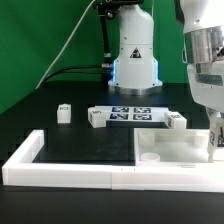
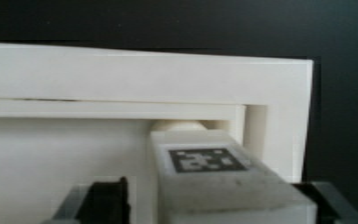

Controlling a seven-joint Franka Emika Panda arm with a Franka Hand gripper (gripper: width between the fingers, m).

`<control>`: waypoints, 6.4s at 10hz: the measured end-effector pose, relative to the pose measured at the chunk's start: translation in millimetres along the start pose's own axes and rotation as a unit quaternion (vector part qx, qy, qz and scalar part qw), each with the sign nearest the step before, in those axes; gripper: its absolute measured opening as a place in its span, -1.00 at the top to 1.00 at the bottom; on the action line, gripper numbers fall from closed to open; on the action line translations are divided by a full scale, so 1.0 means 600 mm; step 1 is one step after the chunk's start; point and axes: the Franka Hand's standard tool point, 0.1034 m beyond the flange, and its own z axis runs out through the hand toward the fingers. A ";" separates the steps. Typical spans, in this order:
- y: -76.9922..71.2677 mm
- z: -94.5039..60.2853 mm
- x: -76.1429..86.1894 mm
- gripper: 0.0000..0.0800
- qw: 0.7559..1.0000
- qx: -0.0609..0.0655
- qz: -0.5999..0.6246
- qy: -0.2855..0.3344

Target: Assemble one leg

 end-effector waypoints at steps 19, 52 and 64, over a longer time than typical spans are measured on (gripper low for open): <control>-0.001 -0.004 0.001 0.26 0.775 -0.039 -0.630 0.002; -0.016 -0.008 0.012 0.27 0.796 -0.039 -0.604 0.011; -0.014 -0.007 0.015 0.27 0.998 -0.025 -0.060 0.027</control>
Offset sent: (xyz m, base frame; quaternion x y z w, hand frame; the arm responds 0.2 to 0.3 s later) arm 0.0050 0.0042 -0.0017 -0.0235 0.0189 -0.2929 0.9557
